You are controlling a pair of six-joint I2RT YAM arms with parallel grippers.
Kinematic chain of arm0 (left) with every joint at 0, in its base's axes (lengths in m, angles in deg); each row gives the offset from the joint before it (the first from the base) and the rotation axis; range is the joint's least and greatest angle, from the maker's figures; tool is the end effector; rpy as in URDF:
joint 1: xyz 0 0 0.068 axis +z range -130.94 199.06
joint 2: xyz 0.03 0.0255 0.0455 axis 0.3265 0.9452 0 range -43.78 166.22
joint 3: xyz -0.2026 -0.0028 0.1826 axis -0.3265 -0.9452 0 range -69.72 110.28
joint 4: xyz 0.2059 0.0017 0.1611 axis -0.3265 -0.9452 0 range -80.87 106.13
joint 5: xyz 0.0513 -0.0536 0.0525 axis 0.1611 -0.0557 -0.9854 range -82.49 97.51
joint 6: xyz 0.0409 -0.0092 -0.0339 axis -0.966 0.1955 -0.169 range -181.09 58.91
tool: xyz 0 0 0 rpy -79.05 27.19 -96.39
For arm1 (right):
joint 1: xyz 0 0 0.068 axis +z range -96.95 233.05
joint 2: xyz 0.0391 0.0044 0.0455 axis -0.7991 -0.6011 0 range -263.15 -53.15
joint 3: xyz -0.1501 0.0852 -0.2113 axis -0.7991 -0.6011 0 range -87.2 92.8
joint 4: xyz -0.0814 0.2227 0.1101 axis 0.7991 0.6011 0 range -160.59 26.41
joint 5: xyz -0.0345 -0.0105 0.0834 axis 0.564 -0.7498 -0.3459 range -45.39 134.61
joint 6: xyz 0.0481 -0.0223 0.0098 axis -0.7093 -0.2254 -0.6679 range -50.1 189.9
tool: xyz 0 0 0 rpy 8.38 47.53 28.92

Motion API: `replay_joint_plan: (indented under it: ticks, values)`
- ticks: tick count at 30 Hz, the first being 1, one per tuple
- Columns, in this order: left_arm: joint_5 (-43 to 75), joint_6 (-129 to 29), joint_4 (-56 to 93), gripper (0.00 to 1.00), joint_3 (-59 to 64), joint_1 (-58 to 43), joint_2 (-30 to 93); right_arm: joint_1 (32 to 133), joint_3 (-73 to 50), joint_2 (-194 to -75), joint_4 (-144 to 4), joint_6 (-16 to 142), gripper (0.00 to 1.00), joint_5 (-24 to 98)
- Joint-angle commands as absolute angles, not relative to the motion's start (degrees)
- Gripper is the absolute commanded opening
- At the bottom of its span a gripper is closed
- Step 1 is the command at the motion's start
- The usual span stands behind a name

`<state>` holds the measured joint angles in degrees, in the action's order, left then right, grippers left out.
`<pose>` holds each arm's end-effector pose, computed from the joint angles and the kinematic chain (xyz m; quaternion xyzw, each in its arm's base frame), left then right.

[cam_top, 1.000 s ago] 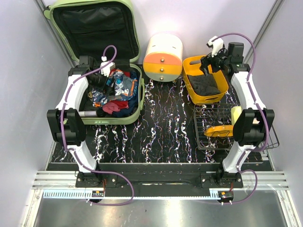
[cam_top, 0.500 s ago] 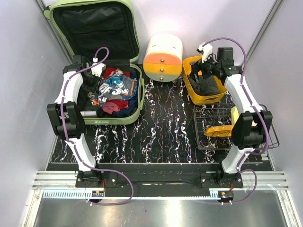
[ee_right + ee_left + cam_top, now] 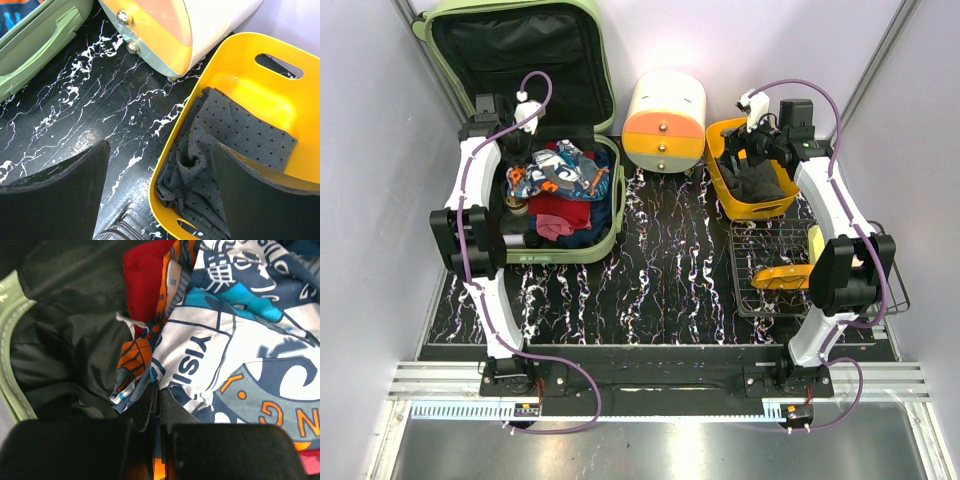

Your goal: Open, take out, and arrange the luggage

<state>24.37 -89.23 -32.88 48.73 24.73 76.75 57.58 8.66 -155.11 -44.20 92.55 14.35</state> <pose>0.4676 0.0361 0.3078 0.2296 0.9053 -0.0364 0.3555 0.4102 0.0506 0.3492 -0.3209 0.7930 0.1529 0.4947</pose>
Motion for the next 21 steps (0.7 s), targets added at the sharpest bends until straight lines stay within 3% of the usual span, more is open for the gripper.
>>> replay_joint_plan:
  ticks: [1,3,7,8,12,15,21]
  values:
    - [23.9,-88.6,-24.7,0.00,49.5,23.0,77.7,58.2,9.6,-153.2,-45.9,91.3,0.91,12.4]
    - [22.7,-89.0,-26.7,0.05,51.0,23.1,79.3,58.3,9.6,-153.2,-45.8,91.3,0.91,12.3]
    - [27.9,-91.9,-35.1,0.44,52.0,24.2,77.9,58.7,9.3,-152.9,-45.8,90.9,0.91,10.8]
    - [30.8,-92.6,-35.9,0.63,51.5,24.6,75.8,58.8,9.2,-152.9,-45.7,90.8,0.91,10.5]
    - [39.7,-98.6,-39.8,0.85,46.7,26.7,68.3,59.5,9.3,-153.0,-45.7,90.5,0.91,10.1]
    - [41.9,-105.3,-40.1,0.89,40.5,26.8,61.2,60.2,9.4,-153.0,-46.0,90.0,0.91,9.8]
    - [39.7,-121.4,-42.8,0.89,31.8,23.2,55.0,61.3,9.4,-153.0,-46.6,89.7,0.91,9.4]
